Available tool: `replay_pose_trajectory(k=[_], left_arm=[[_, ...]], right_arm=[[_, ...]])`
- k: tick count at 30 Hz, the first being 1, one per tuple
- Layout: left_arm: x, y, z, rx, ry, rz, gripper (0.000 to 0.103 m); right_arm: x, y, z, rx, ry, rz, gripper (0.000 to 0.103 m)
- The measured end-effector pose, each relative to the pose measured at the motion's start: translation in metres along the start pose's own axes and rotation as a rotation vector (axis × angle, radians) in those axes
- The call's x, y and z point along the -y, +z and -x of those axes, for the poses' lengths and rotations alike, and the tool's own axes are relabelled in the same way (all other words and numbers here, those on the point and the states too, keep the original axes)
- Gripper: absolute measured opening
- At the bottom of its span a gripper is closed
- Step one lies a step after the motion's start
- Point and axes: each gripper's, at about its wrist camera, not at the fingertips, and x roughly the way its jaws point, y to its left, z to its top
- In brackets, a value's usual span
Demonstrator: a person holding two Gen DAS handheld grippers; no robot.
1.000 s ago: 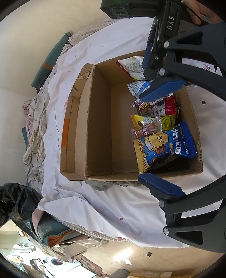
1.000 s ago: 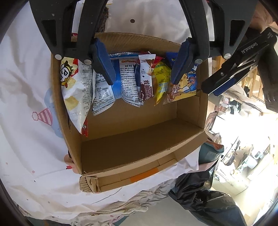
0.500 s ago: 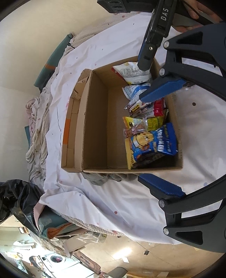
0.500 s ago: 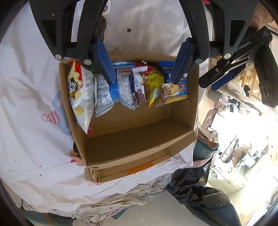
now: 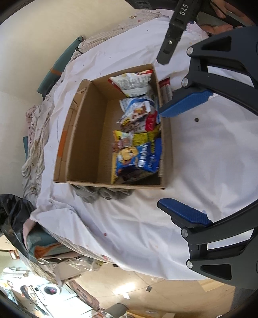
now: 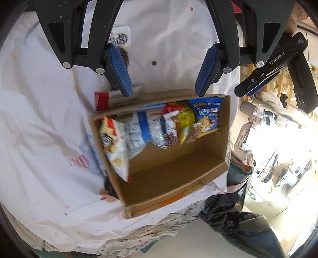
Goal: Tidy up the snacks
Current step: 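Grasp the white-red stick packet beside the box with the left gripper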
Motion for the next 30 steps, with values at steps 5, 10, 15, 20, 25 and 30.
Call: replay_pose_trajectory(k=[5, 10, 15, 20, 25, 30], left_arm=[[0.003, -0.016, -0.006, -0.03, 0.004, 0.01, 0.081], [0.018, -0.029, -0.017, -0.058, -0.018, 0.029, 0.081], [0.059, -0.035, -0.042, -0.118, -0.054, -0.03, 0.081], [0.102, -0.044, -0.072, -0.137, -0.117, -0.05, 0.082], [0.119, -0.046, -0.107, -0.146, -0.137, 0.044, 0.096], [0.133, -0.042, -0.135, -0.16, -0.107, 0.067, 0.099]], right_arm=[[0.03, -0.009, 0.015, 0.02, -0.011, -0.101, 0.069], [0.062, -0.015, 0.023, 0.021, -0.054, -0.211, 0.069], [0.096, -0.019, 0.025, 0.012, -0.051, -0.368, 0.069], [0.128, -0.023, 0.028, 0.027, -0.004, -0.556, 0.069], [0.136, -0.024, 0.028, 0.022, 0.0, -0.598, 0.069], [0.14, -0.021, 0.025, 0.012, 0.019, -0.6, 0.069]])
